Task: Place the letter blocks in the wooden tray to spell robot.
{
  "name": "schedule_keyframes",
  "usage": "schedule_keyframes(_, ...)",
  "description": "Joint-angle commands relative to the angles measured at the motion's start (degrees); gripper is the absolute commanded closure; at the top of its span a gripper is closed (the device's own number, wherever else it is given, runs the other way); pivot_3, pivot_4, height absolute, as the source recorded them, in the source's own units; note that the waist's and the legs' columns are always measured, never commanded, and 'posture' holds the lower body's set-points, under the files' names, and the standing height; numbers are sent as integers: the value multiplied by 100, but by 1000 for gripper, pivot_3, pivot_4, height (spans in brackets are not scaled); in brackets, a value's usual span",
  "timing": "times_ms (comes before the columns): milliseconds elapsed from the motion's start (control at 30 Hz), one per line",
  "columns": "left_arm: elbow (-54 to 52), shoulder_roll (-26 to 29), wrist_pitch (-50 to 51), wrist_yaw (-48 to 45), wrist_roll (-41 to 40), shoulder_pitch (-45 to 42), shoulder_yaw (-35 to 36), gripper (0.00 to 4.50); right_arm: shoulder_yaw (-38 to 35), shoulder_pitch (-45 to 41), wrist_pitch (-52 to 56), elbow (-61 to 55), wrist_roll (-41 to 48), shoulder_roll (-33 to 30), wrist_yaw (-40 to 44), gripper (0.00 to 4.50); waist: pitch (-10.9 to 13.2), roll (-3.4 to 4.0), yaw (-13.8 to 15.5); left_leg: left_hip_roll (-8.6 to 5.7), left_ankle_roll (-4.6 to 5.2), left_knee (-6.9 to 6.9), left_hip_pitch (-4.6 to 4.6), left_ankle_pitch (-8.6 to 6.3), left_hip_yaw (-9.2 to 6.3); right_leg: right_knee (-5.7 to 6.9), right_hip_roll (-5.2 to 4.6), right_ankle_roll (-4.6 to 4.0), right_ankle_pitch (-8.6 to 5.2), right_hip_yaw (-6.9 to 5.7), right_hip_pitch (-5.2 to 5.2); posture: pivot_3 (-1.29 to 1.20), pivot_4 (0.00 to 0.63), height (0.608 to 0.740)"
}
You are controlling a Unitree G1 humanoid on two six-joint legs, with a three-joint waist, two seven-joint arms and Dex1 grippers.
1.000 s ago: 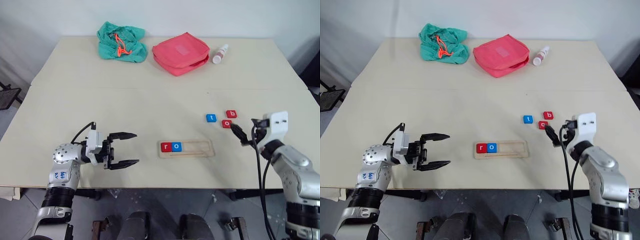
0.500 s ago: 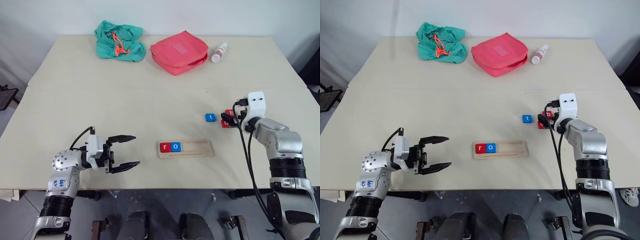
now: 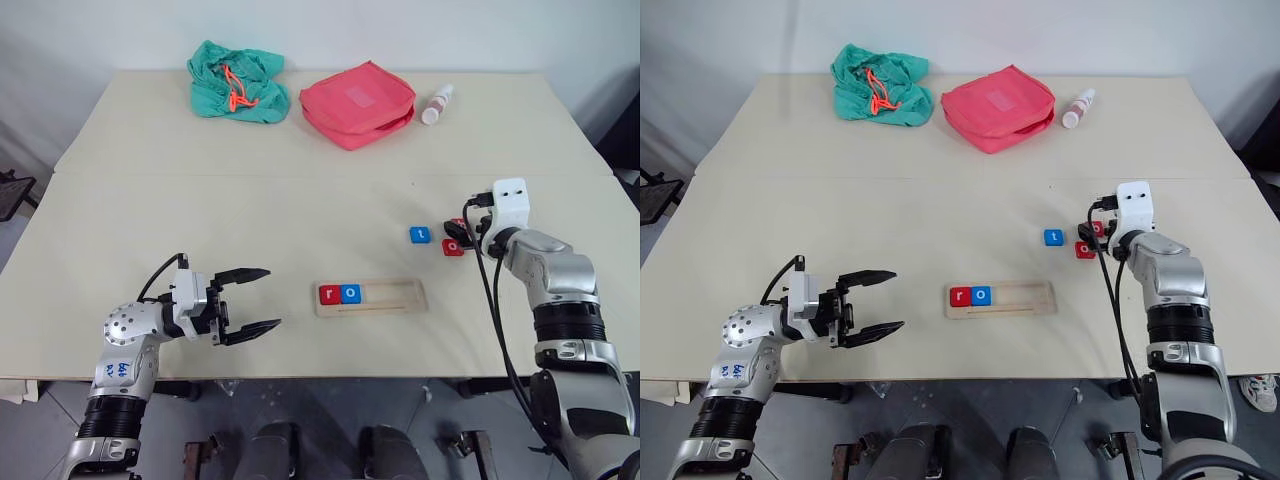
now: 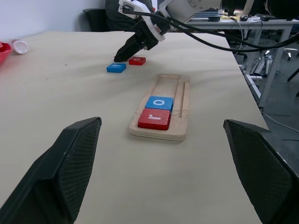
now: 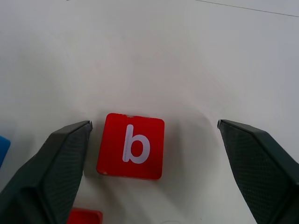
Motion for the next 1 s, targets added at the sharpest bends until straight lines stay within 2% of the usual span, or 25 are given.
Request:
schedule_keyframes(33, -110, 1, -105, 41, 0, -27, 19, 0, 2, -18, 86, -58, -94, 17, -97, 920, 0, 0, 6, 0, 0, 0, 0, 0, 0, 0, 0, 0, 0, 0, 0, 0, 150, 740)
schedule_keyframes(233, -48, -8, -154, 17, 9, -73, -9, 0, -11, 72, 4, -205, -74, 30, -54, 3023, 0, 0, 23, -1, 0, 2, -1, 0, -2, 0, 0, 0, 0, 1, 1, 0, 150, 740)
schedule_keyframes(500, 241, 4, -263, -310, -11, -276, -88, 0, -396, 656, -434, -1601, 276, 61, 57, 3034, 0, 0, 8, -1, 0, 0, -12, 0, 5, 2, 0, 0, 0, 1, -18, 0, 150, 740)
schedule_keyframes(767, 1174, 46, -502, -921, -16, -887, -111, 0, -854, 2603, 1419, -5307, 927, 506, -545, 3034, -1, -1, 57, -1, 0, 4, -21, 0, -10, 9, 1, 0, 0, -3, -20, 0, 150, 740)
schedule_keyframes(867, 1450, 59, -599, -1062, 9, -1048, -103, 0, -946, 2990, 2014, -6015, 1111, 752, -785, 3034, -1, -1, 34, -4, 0, 4, -21, 0, -2, 8, 0, 0, 0, 2, -20, 0, 150, 740)
schedule_keyframes(1000, 1743, 17, -723, -1140, 55, -1262, -115, 0, -993, 3570, 2304, -6593, 1092, 1120, -1117, 3034, -3, -4, 30, -2, 0, 4, -16, 1, 3, 10, 2, 0, 0, 8, -22, 0, 150, 740)
